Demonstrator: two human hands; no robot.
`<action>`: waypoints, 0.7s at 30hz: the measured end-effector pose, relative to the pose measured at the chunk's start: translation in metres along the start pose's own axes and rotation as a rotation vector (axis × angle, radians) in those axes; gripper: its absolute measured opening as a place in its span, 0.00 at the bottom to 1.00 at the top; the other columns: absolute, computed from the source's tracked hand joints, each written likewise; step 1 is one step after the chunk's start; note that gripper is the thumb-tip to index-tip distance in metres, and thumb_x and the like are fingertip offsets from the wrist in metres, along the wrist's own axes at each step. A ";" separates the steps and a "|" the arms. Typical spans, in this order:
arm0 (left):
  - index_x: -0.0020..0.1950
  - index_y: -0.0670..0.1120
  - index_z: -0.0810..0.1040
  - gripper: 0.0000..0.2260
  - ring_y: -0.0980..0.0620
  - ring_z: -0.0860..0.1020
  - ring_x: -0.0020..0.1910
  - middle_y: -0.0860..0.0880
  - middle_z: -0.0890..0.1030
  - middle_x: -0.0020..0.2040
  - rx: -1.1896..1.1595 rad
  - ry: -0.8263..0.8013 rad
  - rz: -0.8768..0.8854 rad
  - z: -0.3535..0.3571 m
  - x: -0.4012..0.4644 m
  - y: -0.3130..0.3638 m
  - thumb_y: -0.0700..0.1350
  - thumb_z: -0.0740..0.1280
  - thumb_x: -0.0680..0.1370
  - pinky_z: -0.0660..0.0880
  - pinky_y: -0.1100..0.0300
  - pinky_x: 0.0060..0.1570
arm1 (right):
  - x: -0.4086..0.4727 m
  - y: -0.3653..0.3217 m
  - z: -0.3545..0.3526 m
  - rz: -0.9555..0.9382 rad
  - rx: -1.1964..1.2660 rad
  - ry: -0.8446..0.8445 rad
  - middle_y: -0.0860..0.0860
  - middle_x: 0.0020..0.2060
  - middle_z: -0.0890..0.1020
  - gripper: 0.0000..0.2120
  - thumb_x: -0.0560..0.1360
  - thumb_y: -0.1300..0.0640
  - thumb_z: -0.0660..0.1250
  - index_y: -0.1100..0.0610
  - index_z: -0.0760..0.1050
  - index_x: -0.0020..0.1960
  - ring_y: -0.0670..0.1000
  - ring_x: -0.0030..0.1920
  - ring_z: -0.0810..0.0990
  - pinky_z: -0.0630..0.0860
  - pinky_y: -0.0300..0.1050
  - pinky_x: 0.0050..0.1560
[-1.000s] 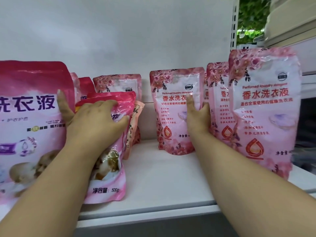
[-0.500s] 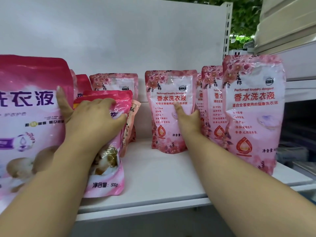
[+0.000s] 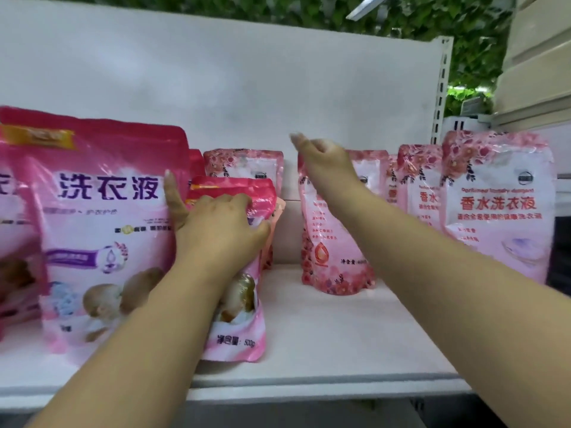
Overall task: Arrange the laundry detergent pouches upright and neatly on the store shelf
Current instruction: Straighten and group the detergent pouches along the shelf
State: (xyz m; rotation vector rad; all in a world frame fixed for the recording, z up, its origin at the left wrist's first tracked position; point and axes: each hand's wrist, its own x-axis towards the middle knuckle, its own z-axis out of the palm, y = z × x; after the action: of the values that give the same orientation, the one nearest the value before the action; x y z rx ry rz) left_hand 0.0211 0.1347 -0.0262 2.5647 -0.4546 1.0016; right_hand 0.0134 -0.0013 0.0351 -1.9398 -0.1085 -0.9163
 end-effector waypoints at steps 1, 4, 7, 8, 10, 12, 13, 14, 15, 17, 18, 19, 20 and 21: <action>0.55 0.49 0.78 0.29 0.43 0.75 0.54 0.47 0.81 0.52 -0.004 0.023 -0.002 0.001 -0.001 0.000 0.66 0.51 0.70 0.66 0.44 0.63 | 0.010 -0.005 0.008 0.021 -0.016 -0.054 0.54 0.47 0.77 0.23 0.77 0.41 0.59 0.59 0.73 0.60 0.51 0.49 0.75 0.69 0.43 0.49; 0.52 0.49 0.79 0.30 0.44 0.77 0.52 0.49 0.82 0.49 0.004 0.074 -0.004 0.004 0.003 -0.003 0.65 0.47 0.67 0.66 0.39 0.63 | 0.039 -0.008 0.038 0.169 -0.013 -0.159 0.58 0.61 0.73 0.32 0.76 0.42 0.60 0.64 0.63 0.70 0.57 0.62 0.72 0.65 0.43 0.53; 0.58 0.51 0.77 0.25 0.45 0.74 0.57 0.50 0.80 0.55 0.018 0.031 -0.013 0.009 0.004 -0.006 0.63 0.52 0.71 0.64 0.42 0.65 | 0.054 0.003 0.060 0.273 0.055 -0.176 0.57 0.63 0.74 0.25 0.77 0.47 0.62 0.63 0.67 0.66 0.58 0.60 0.74 0.70 0.46 0.58; 0.60 0.51 0.76 0.25 0.45 0.73 0.58 0.50 0.79 0.56 0.016 0.030 -0.012 0.011 0.004 -0.007 0.62 0.53 0.72 0.63 0.43 0.66 | 0.058 0.008 0.065 0.293 0.071 -0.159 0.57 0.61 0.76 0.21 0.77 0.49 0.63 0.63 0.70 0.64 0.57 0.56 0.76 0.73 0.46 0.56; 0.61 0.51 0.75 0.23 0.45 0.72 0.59 0.50 0.78 0.58 0.009 0.035 -0.009 0.013 0.006 -0.008 0.61 0.55 0.73 0.63 0.46 0.67 | 0.065 0.017 0.071 0.337 0.063 -0.127 0.56 0.54 0.79 0.16 0.75 0.55 0.66 0.63 0.72 0.60 0.53 0.45 0.78 0.77 0.43 0.46; 0.61 0.51 0.74 0.22 0.46 0.71 0.60 0.51 0.78 0.58 0.003 0.033 -0.010 0.014 0.007 -0.009 0.61 0.56 0.74 0.62 0.48 0.67 | 0.069 0.023 0.073 0.358 0.003 -0.130 0.57 0.50 0.80 0.18 0.73 0.58 0.69 0.65 0.71 0.59 0.54 0.46 0.81 0.79 0.46 0.48; 0.60 0.51 0.74 0.22 0.46 0.71 0.60 0.52 0.78 0.57 0.005 0.032 -0.008 0.014 0.007 -0.009 0.61 0.56 0.74 0.61 0.48 0.67 | 0.070 0.023 0.074 0.357 -0.018 -0.129 0.57 0.48 0.81 0.19 0.72 0.58 0.70 0.66 0.71 0.59 0.55 0.49 0.81 0.78 0.48 0.52; 0.59 0.52 0.75 0.22 0.47 0.72 0.59 0.52 0.79 0.57 0.012 0.035 -0.004 0.014 0.007 -0.008 0.61 0.55 0.73 0.60 0.47 0.68 | 0.070 0.023 0.075 0.354 -0.007 -0.120 0.57 0.45 0.80 0.20 0.71 0.59 0.71 0.66 0.72 0.59 0.56 0.50 0.81 0.78 0.50 0.54; 0.59 0.52 0.75 0.23 0.47 0.72 0.59 0.52 0.79 0.56 0.023 0.042 0.000 0.014 0.008 -0.008 0.61 0.53 0.71 0.60 0.45 0.68 | 0.072 0.024 0.076 0.348 0.019 -0.106 0.56 0.40 0.79 0.19 0.71 0.60 0.71 0.67 0.73 0.58 0.56 0.50 0.82 0.78 0.51 0.54; 0.58 0.52 0.76 0.25 0.47 0.73 0.58 0.53 0.80 0.55 0.043 0.048 0.000 0.015 0.007 -0.009 0.61 0.51 0.69 0.58 0.42 0.69 | 0.074 0.024 0.077 0.311 0.080 -0.068 0.55 0.36 0.77 0.17 0.70 0.62 0.72 0.66 0.74 0.57 0.57 0.47 0.82 0.79 0.50 0.51; 0.58 0.52 0.76 0.25 0.47 0.73 0.58 0.53 0.80 0.55 0.042 0.049 -0.003 0.016 0.007 -0.010 0.60 0.51 0.69 0.58 0.42 0.69 | 0.076 0.022 0.076 0.288 0.100 -0.045 0.54 0.36 0.77 0.15 0.71 0.63 0.71 0.66 0.75 0.56 0.56 0.46 0.81 0.79 0.49 0.49; 0.58 0.52 0.76 0.25 0.48 0.73 0.57 0.53 0.79 0.55 0.040 0.052 0.000 0.015 0.007 -0.009 0.60 0.51 0.69 0.58 0.42 0.69 | 0.080 0.018 0.073 0.256 0.124 -0.019 0.53 0.37 0.77 0.12 0.71 0.63 0.70 0.65 0.75 0.54 0.55 0.44 0.81 0.79 0.47 0.46; 0.58 0.52 0.76 0.25 0.48 0.73 0.57 0.54 0.79 0.55 0.045 0.051 0.000 0.014 0.006 -0.009 0.61 0.50 0.69 0.57 0.42 0.69 | 0.085 0.011 0.069 0.217 0.151 0.014 0.53 0.37 0.77 0.09 0.72 0.63 0.69 0.64 0.76 0.51 0.54 0.42 0.80 0.79 0.44 0.41; 0.58 0.53 0.76 0.26 0.48 0.73 0.57 0.54 0.79 0.55 0.060 0.065 0.006 0.015 0.005 -0.009 0.61 0.50 0.69 0.54 0.42 0.70 | 0.090 0.002 0.064 0.179 0.170 0.056 0.52 0.35 0.77 0.06 0.72 0.63 0.69 0.62 0.77 0.48 0.52 0.38 0.79 0.77 0.41 0.35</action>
State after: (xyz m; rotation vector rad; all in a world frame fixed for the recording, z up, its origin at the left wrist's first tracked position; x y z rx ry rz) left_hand 0.0372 0.1352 -0.0350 2.5757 -0.4211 1.1127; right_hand 0.1134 0.0222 0.0742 -1.7351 0.0189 -0.8148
